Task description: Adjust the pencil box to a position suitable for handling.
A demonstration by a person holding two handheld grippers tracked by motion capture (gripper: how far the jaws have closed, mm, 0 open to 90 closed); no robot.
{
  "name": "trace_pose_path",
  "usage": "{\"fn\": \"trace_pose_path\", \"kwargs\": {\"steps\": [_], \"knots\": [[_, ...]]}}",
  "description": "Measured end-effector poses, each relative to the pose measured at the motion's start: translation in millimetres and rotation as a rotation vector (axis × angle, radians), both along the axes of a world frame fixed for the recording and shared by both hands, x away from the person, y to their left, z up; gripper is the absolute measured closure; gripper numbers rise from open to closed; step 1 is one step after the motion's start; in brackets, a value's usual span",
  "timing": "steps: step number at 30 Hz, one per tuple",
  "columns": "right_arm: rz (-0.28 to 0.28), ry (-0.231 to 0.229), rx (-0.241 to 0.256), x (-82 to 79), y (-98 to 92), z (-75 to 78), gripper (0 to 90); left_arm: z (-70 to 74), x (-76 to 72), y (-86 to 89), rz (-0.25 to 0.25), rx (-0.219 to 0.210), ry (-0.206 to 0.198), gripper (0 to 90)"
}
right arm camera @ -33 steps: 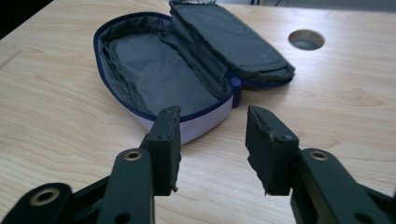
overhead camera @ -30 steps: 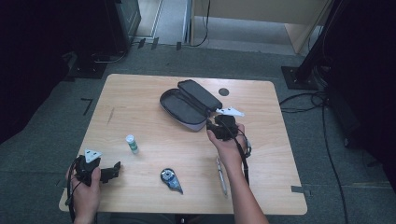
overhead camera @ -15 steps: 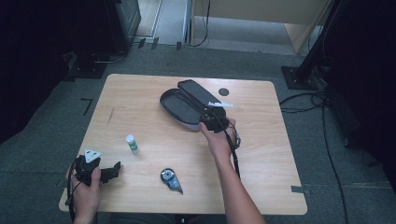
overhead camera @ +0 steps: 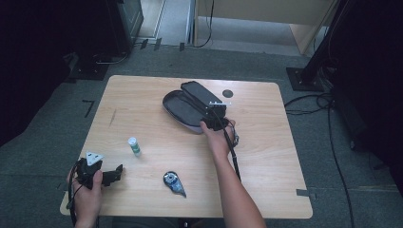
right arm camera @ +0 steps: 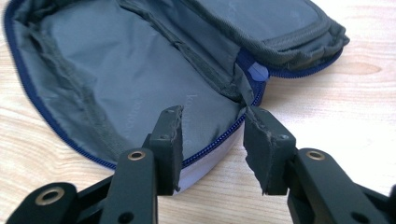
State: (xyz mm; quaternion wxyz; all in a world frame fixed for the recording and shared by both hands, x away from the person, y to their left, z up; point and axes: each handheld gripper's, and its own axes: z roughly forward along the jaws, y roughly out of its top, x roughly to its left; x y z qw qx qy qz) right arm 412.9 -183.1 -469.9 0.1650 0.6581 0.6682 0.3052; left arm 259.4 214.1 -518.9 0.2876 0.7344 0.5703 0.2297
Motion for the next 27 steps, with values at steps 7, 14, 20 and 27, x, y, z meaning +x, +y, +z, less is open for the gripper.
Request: {"fn": "trace_pose_path", "kwargs": {"steps": [7,14,20,27], "knots": [[-0.086,0.095,0.065,11.6,-5.9,-8.5,62.8,0.1,0.0,0.0,0.0,0.0,0.001,0.0],[-0.147,0.126,0.023,21.2,-6.7,-21.6,82.7,0.0,0.1,-0.1,0.0,0.0,0.0,0.0],[-0.154,0.035,0.041,16.2,-16.3,-14.7,88.7,0.1,0.3,0.0,-0.002,0.0,0.001,0.0],[-0.056,-0.028,0.075,-0.3,-24.5,5.1,88.7,0.0,0.2,-0.1,-0.002,0.0,0.001,0.0]]}}
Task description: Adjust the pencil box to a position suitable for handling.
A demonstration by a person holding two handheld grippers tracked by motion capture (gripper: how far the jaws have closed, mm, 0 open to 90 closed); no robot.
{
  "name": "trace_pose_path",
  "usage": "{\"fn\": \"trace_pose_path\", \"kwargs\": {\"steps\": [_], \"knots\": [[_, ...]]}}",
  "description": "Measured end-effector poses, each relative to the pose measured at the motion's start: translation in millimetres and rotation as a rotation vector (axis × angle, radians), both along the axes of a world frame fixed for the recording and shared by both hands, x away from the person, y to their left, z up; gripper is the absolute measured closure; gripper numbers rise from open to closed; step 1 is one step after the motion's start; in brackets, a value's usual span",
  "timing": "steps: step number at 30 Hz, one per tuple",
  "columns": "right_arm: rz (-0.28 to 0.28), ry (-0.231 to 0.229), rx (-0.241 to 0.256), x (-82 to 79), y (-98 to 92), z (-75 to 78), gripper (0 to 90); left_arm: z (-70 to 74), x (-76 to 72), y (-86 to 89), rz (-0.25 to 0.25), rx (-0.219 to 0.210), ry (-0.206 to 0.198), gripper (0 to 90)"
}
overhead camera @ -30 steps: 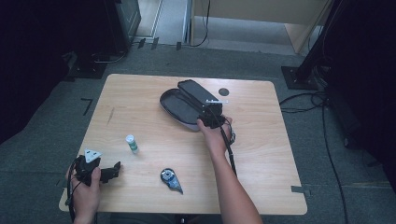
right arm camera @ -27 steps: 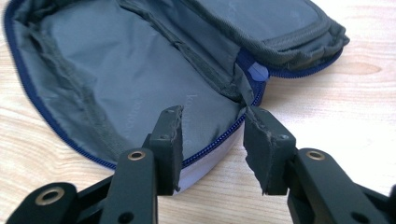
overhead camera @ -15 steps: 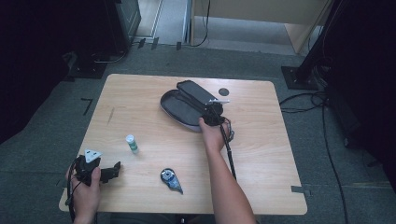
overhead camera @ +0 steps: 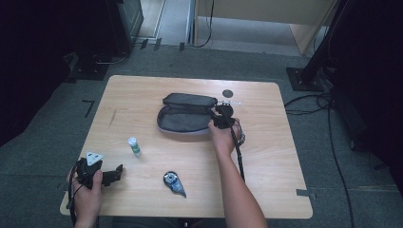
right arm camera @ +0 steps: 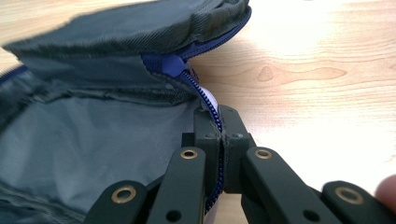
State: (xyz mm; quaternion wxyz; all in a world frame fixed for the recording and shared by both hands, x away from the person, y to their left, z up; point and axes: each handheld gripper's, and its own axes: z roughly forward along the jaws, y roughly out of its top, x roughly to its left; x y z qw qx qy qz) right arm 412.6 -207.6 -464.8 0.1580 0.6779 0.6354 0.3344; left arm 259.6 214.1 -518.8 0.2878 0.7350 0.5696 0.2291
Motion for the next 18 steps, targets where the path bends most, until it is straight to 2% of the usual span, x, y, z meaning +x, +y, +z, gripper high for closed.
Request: {"fn": "trace_pose_path", "kwargs": {"steps": [5,6,11,16,18], "knots": [[0.038,0.008,0.011,-21.2,-15.9,0.9,88.5,0.0,0.0,0.0,0.0,0.0,0.0,0.0],[0.038,0.008,0.011,-21.2,-15.9,0.9,88.5,0.0,0.0,0.0,0.0,0.0,0.0,0.0],[0.04,0.024,0.004,-35.5,-29.8,-10.1,88.4,0.0,0.0,0.0,0.0,0.0,0.0,0.0],[0.063,0.023,-0.033,-45.6,-34.5,-22.8,88.0,0.0,0.1,-0.1,0.0,0.0,0.0,0.0],[0.071,0.033,-0.035,-46.1,-35.3,-26.4,82.5,0.0,0.1,-0.2,0.001,0.0,0.0,0.0]]}}
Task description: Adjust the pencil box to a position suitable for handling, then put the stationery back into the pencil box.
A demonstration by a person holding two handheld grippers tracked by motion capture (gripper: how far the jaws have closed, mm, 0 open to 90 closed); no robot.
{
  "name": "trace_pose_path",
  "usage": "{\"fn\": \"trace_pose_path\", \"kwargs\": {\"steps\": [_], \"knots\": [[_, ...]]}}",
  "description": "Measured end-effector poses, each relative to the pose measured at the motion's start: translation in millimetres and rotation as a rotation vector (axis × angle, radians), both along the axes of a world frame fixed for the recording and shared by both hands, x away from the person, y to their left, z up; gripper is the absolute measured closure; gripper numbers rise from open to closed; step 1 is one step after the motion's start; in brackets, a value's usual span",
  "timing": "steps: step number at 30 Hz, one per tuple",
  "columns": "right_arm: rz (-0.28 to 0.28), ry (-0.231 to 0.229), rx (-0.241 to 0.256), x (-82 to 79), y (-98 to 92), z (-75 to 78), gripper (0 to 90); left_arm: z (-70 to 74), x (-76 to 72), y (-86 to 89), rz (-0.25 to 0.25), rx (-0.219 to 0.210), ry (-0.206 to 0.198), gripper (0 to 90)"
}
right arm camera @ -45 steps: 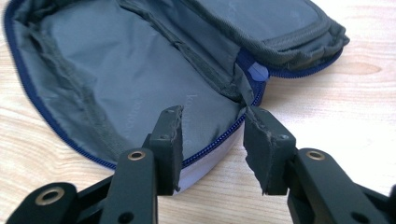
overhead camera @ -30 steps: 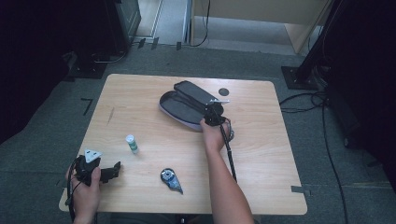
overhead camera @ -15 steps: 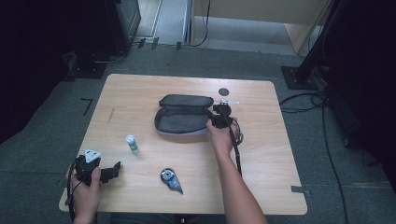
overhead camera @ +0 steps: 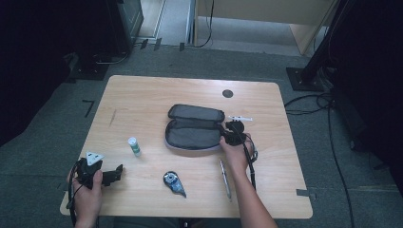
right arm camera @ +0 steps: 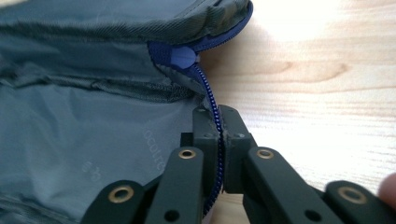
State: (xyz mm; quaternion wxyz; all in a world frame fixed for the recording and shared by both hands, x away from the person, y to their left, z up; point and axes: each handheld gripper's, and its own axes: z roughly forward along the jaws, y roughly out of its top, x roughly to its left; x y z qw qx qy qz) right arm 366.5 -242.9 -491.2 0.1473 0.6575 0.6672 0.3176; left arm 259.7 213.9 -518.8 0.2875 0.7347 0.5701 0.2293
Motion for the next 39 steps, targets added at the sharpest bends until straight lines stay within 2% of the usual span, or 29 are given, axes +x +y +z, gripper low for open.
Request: {"fn": "trace_pose_path", "kwargs": {"steps": [3,5,8,10,12,15,19,26,29,34,39], "knots": [[0.016,-0.006,0.026,-1.5,-2.4,0.0,62.7,0.1,0.0,0.0,0.0,0.0,0.001,0.0],[0.027,-0.012,0.006,-6.0,-1.9,3.0,51.1,0.1,0.0,0.0,0.0,0.0,0.001,0.0],[0.065,-0.055,-0.011,-17.9,-2.6,9.9,39.2,0.0,0.0,-0.1,0.001,-0.001,0.0,0.0],[0.069,-0.081,-0.027,-28.9,-3.7,15.9,34.9,0.1,0.0,0.0,0.0,0.0,0.001,0.0],[0.074,-0.103,-0.012,-40.6,-6.6,21.6,31.0,0.1,0.0,-0.1,0.001,-0.001,0.001,0.0],[0.081,-0.117,-0.028,-56.6,-10.6,27.9,24.5,0.1,0.0,-0.1,0.001,-0.001,0.001,0.0],[0.09,-0.131,-0.037,-75.6,-17.1,33.7,19.0,0.1,0.2,-0.3,0.003,-0.001,0.001,0.0],[0.15,-0.143,-0.066,-103.1,-24.9,35.2,14.5,0.0,0.3,-0.4,0.003,-0.001,0.0,0.0],[0.169,-0.135,-0.057,-115.2,-26.4,32.8,13.9,0.1,0.3,-0.4,0.003,-0.001,0.0,0.0],[0.21,-0.131,-0.076,-135.3,-26.2,25.0,14.2,0.0,0.2,-0.4,0.003,-0.001,0.0,0.0],[0.227,-0.104,-0.06,-151.3,-27.2,13.3,18.5,0.1,0.3,-0.3,0.002,0.001,0.0,0.0]]}}
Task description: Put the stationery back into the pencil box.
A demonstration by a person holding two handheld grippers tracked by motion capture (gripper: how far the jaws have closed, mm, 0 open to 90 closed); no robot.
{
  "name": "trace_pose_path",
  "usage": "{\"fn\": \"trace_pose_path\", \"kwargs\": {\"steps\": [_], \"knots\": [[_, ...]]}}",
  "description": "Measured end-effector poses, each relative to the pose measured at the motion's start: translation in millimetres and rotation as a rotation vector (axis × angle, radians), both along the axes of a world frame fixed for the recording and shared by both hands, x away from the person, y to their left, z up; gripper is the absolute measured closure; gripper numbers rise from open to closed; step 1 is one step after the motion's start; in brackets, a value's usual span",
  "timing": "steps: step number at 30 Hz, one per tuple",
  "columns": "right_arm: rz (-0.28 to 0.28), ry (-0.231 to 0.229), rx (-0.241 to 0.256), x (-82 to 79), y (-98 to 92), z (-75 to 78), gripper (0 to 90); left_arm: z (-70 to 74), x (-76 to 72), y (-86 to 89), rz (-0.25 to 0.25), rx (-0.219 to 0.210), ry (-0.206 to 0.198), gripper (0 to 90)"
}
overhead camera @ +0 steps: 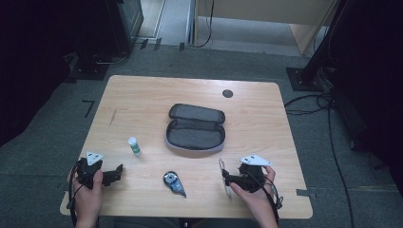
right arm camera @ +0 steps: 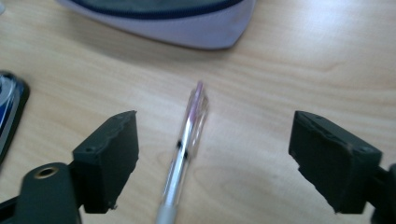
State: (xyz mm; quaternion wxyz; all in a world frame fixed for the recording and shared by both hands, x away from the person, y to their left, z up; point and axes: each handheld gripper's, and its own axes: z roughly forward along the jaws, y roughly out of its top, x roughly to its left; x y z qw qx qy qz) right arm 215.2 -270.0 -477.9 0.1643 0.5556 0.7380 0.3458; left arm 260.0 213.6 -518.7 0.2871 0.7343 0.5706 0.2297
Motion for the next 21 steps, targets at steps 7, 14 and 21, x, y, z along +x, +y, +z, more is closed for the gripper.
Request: {"fn": "trace_pose_path", "kwargs": {"steps": [7,14,21], "knots": [[0.067,0.014,-0.009,-19.1,2.0,-7.4,38.6,0.1,0.1,0.0,0.0,0.001,0.001,0.0],[0.088,0.046,-0.023,-35.1,7.2,-16.2,55.8,0.2,0.3,-0.3,0.001,0.001,0.002,0.0],[0.085,0.078,-0.048,-39.4,13.6,-24.0,66.3,0.2,0.2,-0.5,0.002,0.001,0.002,0.0]]}}
